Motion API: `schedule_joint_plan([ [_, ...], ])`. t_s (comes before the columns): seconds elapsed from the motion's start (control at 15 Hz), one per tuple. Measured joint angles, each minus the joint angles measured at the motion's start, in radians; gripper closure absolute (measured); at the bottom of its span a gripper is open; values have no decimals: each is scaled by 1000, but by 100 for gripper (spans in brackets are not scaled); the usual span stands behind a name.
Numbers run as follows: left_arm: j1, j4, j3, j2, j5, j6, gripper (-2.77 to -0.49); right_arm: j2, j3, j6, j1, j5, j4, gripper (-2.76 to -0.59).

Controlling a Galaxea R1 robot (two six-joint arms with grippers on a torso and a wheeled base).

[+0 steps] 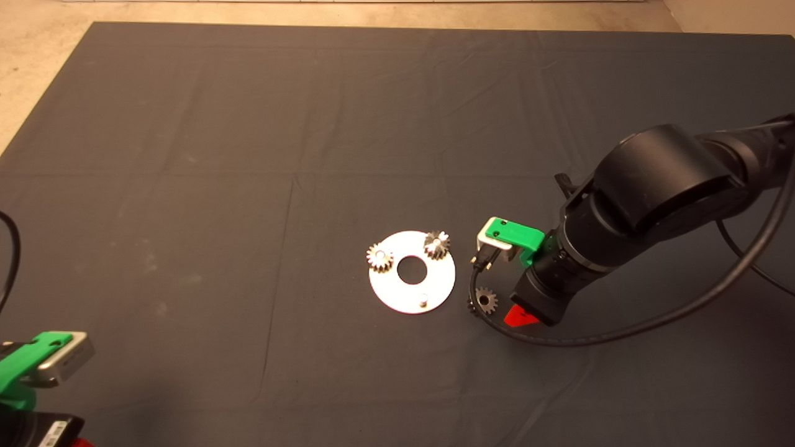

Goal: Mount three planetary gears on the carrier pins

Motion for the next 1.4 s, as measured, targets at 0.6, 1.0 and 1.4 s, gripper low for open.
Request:
schedule_joint_plan([
  [0.6,0,-17,0,-6,0,6,-202,1,15,-186,-2,0,0,-202],
  [1.0,0,-33,0,-6,0,7,-202,4,3,-296,-54,1,0,-202],
  [1.4,0,-39,0,-7,0,7,-202,4,-48,-379,-82,1,-5,-202],
])
